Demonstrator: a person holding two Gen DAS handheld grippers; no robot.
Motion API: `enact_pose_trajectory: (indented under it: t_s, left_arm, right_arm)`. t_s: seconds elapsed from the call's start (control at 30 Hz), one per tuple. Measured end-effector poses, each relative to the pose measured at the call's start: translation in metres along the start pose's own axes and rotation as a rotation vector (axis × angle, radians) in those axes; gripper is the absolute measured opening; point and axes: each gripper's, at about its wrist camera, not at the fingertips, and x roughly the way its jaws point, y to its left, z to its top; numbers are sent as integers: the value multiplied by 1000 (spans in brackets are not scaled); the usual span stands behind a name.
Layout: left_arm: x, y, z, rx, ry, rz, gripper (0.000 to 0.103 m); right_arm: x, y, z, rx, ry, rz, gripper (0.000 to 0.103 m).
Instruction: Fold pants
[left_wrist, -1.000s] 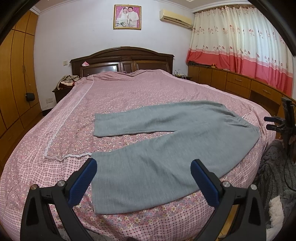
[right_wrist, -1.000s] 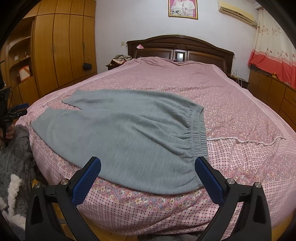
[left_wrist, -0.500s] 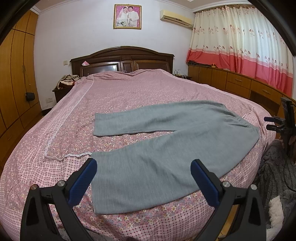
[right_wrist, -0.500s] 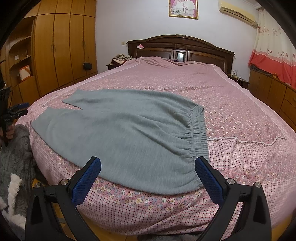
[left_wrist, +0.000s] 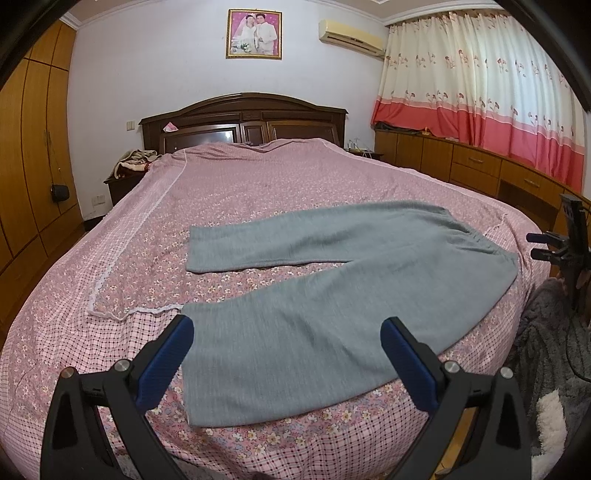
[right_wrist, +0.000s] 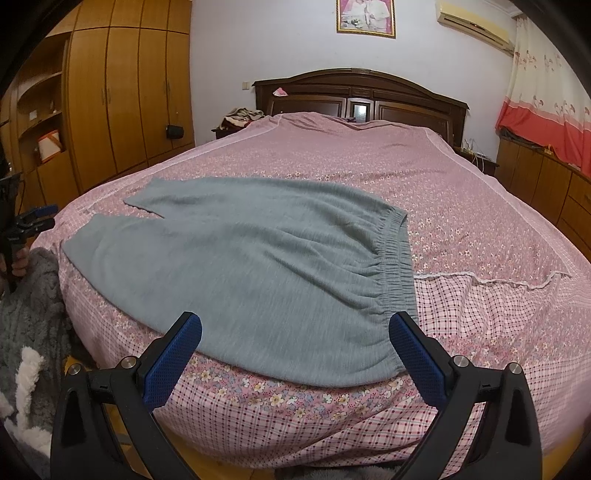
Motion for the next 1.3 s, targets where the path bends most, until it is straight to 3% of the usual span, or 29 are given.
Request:
enact_pose_trajectory:
  t_s: [0.7, 0.83, 0.9, 0.93, 1.0, 1.1, 1.17, 1.3]
  left_arm:
    - [0, 1, 1, -3, 7, -1, 103]
    - [2, 1, 1, -13, 21, -3, 103]
    - [9, 4, 2, -28, 63, -15, 103]
    - [14, 6, 2, -37, 98, -14, 103]
    - [30, 9, 2, -55, 191, 22, 103]
    - [49, 18, 0, -97, 310, 120, 103]
    - [52, 33, -1, -193, 332, 117, 103]
    - [44, 74, -10, -477, 326, 52, 103]
  right_arm:
    - [4, 2, 0, -6, 16, -8, 103]
    - [12, -6, 2, 38, 65, 42, 103]
    - [18, -13, 3, 95, 95, 46, 103]
    - [23, -21, 3, 153, 131, 5, 103]
    - [30, -36, 0, 266, 164, -15, 103]
    - [28, -61, -9, 478, 97, 94, 103]
    - [27, -78, -20, 638, 45, 180, 103]
    - [27, -102, -46, 847, 5, 239, 103]
